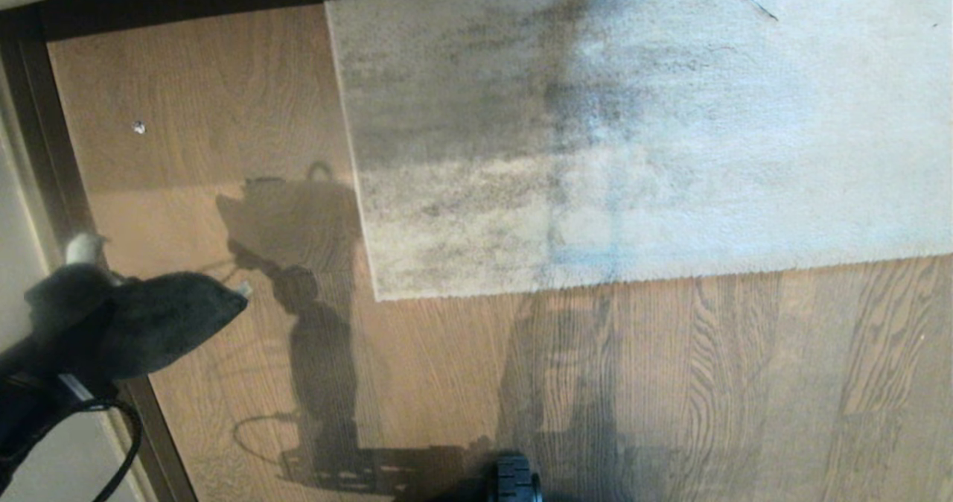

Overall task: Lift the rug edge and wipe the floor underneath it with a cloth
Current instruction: Lift up the carpet

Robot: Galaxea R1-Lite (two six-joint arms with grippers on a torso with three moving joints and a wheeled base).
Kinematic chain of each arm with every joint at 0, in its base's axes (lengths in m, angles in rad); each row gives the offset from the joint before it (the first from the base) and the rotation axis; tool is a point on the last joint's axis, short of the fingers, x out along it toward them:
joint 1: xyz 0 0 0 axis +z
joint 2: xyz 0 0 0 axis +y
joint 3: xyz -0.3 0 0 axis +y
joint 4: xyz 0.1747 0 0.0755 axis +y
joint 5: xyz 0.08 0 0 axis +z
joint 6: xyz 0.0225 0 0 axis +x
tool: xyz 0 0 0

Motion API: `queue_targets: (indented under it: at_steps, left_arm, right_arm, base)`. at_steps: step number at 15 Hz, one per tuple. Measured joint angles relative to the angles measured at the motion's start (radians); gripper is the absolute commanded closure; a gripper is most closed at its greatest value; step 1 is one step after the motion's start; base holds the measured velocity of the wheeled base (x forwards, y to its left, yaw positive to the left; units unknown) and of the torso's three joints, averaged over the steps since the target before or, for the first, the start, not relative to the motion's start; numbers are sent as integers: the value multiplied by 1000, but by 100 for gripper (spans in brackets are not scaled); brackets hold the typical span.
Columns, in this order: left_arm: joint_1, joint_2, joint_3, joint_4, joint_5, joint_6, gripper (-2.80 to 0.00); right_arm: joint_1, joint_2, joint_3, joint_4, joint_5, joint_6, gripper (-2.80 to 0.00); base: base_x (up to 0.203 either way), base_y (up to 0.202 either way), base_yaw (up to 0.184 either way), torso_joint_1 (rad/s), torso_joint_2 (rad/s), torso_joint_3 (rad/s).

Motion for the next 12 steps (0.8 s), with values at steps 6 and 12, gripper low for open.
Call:
queue_targets:
  at_steps: [6,12]
  left_arm:
    - [-4,-260,1,393,2,1,0]
    - [-89,-545,1,797,12,-1,0]
  right_arm:
    - [0,0,0,0,0,0,0]
    - [0,0,0,0,0,-1,0]
  base:
    - [0,0,0,0,0,0]
    - [0,0,0,0,0,0]
